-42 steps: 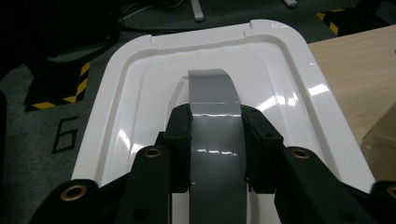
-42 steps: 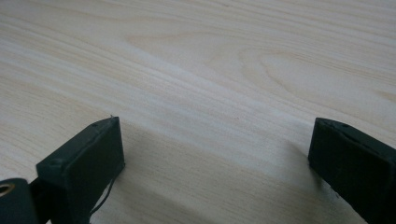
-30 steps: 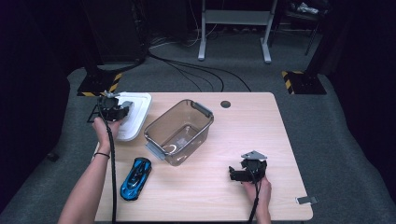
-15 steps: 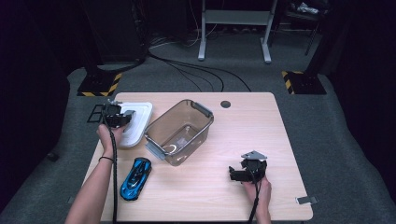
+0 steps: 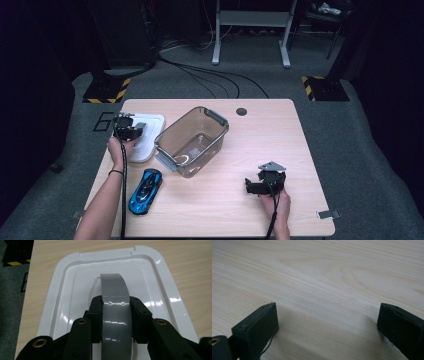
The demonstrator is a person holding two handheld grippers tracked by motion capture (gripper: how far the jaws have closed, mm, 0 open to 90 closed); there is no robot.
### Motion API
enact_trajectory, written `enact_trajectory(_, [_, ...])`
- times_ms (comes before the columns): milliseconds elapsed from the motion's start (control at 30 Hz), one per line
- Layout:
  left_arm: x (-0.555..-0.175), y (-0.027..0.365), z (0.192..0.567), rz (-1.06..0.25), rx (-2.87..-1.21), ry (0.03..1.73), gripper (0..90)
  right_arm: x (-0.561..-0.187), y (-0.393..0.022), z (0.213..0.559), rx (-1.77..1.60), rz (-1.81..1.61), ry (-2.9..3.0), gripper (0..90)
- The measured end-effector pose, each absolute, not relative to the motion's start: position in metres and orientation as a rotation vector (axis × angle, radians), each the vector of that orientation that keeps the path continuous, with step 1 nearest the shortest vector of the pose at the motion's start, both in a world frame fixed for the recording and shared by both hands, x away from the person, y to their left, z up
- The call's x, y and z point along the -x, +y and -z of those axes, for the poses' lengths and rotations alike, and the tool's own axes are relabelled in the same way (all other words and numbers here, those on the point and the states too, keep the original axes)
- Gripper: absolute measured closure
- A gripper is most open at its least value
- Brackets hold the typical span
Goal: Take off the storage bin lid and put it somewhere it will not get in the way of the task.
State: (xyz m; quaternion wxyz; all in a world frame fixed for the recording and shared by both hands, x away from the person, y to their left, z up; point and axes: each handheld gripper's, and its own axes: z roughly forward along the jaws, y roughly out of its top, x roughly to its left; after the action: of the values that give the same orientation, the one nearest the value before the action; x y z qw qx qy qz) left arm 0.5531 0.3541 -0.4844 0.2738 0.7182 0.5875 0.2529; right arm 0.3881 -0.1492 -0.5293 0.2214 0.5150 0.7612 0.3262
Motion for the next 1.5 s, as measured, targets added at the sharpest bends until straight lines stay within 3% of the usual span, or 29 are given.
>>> enact_trajectory(233, [-0.553, 0.355, 0.489, -0.66, -1.939, 1.561, 63.0, -0.388, -0.149, 0.529, -1.422, -0.904, 2.108, 2.7])
enact_trajectory(367, [-0.55, 0.357, 0.484, -0.633, -1.929, 1.583, 43.7, -0.388, -0.149, 0.529, -1.422, -0.904, 2.108, 2.7])
enact_trajectory(433, [-0.547, 0.358, 0.48, -0.643, -1.966, 1.59, 28.1, -0.388, -0.149, 0.529, -1.422, -0.904, 2.108, 2.7])
enact_trajectory(600, [-0.534, 0.367, 0.47, -0.605, -1.925, 1.558, 15.3, -0.388, -0.149, 0.529, -1.422, -0.904, 2.107, 2.7])
enact_trajectory(1133, [-0.477, 0.364, 0.46, -0.547, -1.9, 1.426, 2.6, -0.388, -0.149, 0.529, -1.422, -0.903, 2.107, 2.8])
enact_trajectory(1500, [-0.453, 0.365, 0.461, -0.559, -1.922, 1.404, 0.0, -0.388, -0.149, 0.529, -1.421, -0.905, 2.107, 2.8])
